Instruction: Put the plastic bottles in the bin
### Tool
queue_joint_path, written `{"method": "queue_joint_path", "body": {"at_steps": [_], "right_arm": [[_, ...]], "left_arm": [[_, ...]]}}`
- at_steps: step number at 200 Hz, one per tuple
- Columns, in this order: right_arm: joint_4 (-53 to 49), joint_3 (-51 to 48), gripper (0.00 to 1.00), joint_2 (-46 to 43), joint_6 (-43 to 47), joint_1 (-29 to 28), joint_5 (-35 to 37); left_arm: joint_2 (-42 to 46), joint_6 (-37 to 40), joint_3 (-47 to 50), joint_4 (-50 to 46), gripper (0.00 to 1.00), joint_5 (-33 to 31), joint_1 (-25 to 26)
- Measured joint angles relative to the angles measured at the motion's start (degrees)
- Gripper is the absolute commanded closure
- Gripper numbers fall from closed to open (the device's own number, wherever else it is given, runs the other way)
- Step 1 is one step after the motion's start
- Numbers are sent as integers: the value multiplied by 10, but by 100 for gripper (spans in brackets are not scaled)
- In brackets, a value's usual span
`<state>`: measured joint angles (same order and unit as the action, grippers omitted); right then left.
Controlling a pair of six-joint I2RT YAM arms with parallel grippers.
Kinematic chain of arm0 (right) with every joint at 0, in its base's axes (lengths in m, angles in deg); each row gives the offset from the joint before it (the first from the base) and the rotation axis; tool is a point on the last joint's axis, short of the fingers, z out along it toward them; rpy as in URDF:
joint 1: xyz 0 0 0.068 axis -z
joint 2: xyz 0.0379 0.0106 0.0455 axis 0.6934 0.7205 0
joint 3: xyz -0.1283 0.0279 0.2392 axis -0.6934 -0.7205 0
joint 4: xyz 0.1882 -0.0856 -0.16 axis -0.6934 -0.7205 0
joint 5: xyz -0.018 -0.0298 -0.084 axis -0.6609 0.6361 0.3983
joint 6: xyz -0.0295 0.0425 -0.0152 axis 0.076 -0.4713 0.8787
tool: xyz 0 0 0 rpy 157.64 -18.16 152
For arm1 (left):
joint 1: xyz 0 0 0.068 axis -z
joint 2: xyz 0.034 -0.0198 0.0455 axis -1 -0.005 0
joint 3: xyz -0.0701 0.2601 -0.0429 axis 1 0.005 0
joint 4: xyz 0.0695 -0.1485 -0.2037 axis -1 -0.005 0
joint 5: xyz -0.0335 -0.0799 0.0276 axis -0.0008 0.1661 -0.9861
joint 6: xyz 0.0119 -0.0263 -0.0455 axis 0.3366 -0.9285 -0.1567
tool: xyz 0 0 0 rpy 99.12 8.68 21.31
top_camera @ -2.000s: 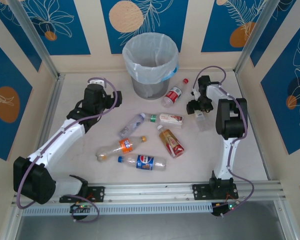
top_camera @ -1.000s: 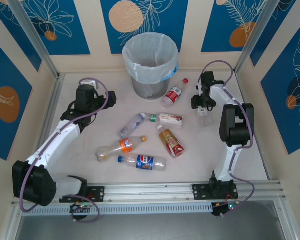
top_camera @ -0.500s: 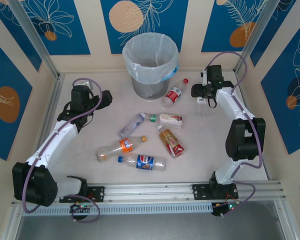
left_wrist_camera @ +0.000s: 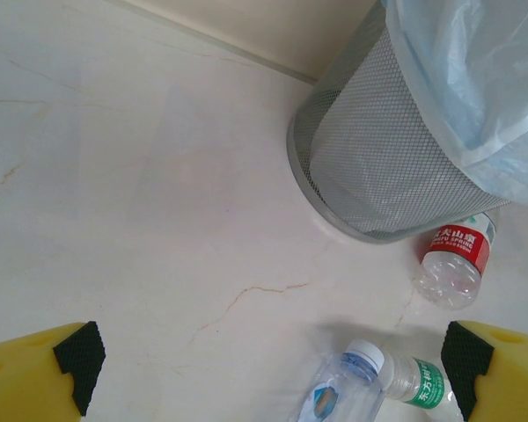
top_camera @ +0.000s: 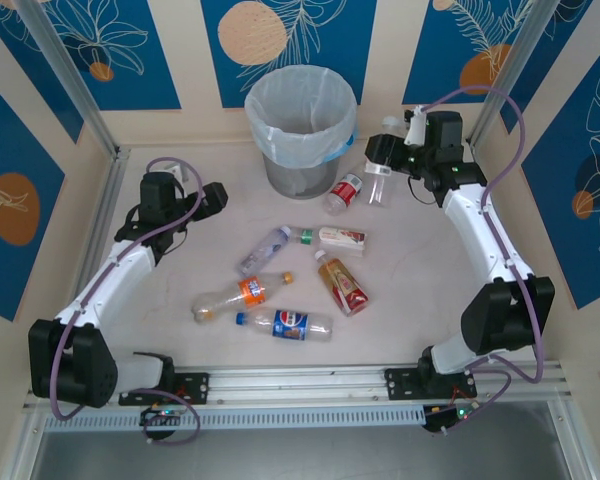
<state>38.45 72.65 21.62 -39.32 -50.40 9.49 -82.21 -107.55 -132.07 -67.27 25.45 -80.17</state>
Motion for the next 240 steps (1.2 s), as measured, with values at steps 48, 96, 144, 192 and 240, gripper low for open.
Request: {"method": "queue_joint_path", "body": {"at_steps": [48,96,144,192,240], "right_arm": [[66,91,49,31,-74,-25,-56],[137,182,49,108,-165,-36,-81],[155,333,48,223,-215,-44,-76],[153,490,48,342,-208,-59,-50],[137,589,48,440,-188,-63,-40]], "left_arm": [[-12,0,0,-2,0,14,-1],[-12,0,0,-2,1,29,-1],[-12,0,1,-2,1,43,-1],[-12,0,3,-2,1,60,-2],[-12,2,3,-14,1,85,-2]]}}
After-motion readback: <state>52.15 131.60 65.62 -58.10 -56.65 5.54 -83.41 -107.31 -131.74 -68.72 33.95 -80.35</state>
